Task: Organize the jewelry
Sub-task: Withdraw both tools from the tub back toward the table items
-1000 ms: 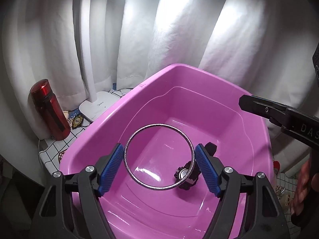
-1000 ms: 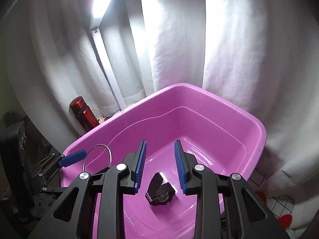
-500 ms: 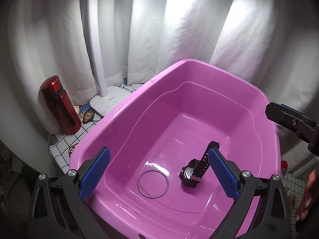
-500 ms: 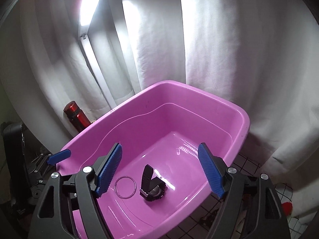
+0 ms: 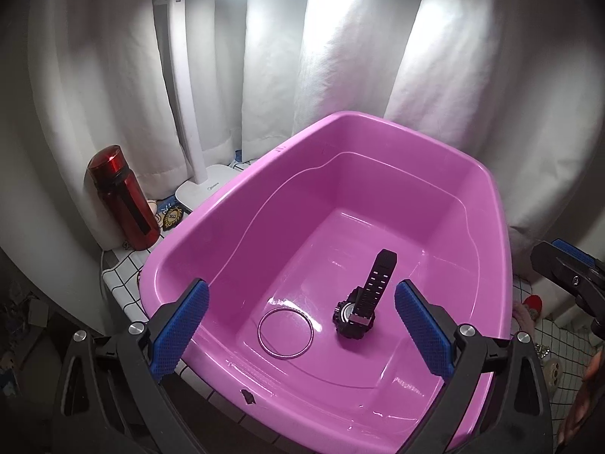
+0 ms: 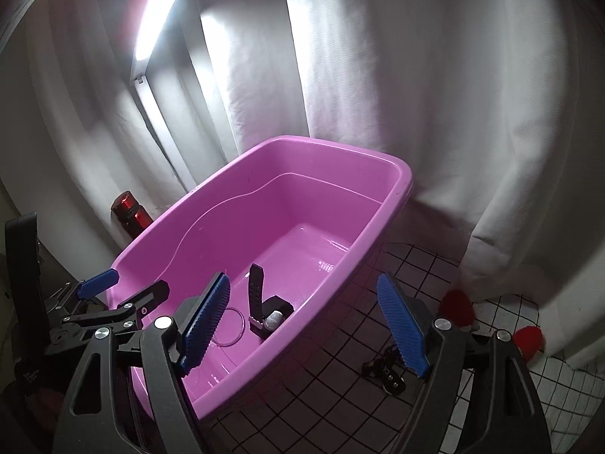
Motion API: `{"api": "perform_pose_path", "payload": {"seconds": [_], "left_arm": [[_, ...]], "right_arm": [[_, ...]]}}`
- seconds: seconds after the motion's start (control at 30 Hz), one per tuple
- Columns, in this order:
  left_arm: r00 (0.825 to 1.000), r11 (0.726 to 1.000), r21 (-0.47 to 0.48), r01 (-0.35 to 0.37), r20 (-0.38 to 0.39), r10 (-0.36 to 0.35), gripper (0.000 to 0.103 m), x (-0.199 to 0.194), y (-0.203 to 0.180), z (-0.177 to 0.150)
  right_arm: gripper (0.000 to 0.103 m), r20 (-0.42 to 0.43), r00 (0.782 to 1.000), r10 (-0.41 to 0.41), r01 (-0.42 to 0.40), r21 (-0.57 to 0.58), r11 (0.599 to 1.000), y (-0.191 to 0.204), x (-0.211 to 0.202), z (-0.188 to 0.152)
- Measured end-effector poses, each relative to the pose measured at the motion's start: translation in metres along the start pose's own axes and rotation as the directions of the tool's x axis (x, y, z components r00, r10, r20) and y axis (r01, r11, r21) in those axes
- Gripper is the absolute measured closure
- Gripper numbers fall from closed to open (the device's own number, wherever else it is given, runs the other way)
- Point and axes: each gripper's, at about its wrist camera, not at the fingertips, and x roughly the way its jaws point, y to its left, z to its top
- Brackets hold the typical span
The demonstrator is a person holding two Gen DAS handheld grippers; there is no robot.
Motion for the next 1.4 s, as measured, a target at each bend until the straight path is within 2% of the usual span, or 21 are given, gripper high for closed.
{"api": "perform_pose_path", "payload": {"seconds": [0.17, 0.4, 0.5, 0.6, 0.8, 0.9, 1.0, 1.13, 1.27, 1.4], "left_arm": [[0.999, 0.999, 0.015, 0.03, 0.018, -0.03, 0.006, -0.016, -0.016, -0.006], [0.989, 0.989, 0.064, 0.136, 0.047, -0.139, 0.006, -0.054, -0.056, -0.017], [0.981, 0.979, 0.094, 0.182, 0.049, -0.187, 0.006, -0.068, -0.081, -0.03], [0.974, 0.97, 0.117, 0.214, 0.048, -0.221, 0.006, -0.08, -0.105, -0.048], [0.958, 0.946, 0.157, 0.282, 0.0, -0.286, 0.006, -0.09, -0.15, -0.087], [0.953, 0.937, 0.173, 0.302, -0.045, -0.299, 0.006, -0.082, -0.166, -0.106], [0.95, 0.938, 0.157, 0.309, -0.1, -0.296, 0.006, -0.066, -0.178, -0.127], [0.954, 0.95, 0.142, 0.278, -0.155, -0.256, 0.006, -0.045, -0.187, -0.159], [0.954, 0.956, 0.145, 0.254, -0.2, -0.224, 0.006, -0.027, -0.195, -0.188], [0.954, 0.959, 0.16, 0.234, -0.226, -0.196, 0.006, -0.011, -0.202, -0.21]], "right_arm": [[0.026, 0.0, 0.999, -0.046, 0.046, 0.066, 0.997, -0.033, -0.024, -0.024], [0.026, -0.03, 0.989, -0.148, 0.151, 0.19, 0.97, -0.102, -0.077, -0.079], [0.022, -0.027, 0.978, -0.205, 0.206, 0.239, 0.949, -0.134, -0.104, -0.105], [0.022, -0.044, 0.963, -0.265, 0.267, 0.283, 0.921, -0.164, -0.127, -0.133], [0.022, -0.083, 0.934, -0.347, 0.356, 0.288, 0.889, -0.205, -0.158, -0.181], [0.022, -0.114, 0.933, -0.343, 0.361, 0.277, 0.891, -0.217, -0.157, -0.201], [0.022, -0.152, 0.944, -0.291, 0.323, 0.275, 0.905, -0.227, -0.146, -0.219], [0.022, -0.213, 0.95, -0.226, 0.28, 0.269, 0.922, -0.237, -0.13, -0.242], [0.022, -0.231, 0.943, -0.238, 0.293, 0.247, 0.924, -0.239, -0.121, -0.257], [0.022, -0.229, 0.95, -0.213, 0.27, 0.258, 0.928, -0.238, -0.115, -0.27]]}}
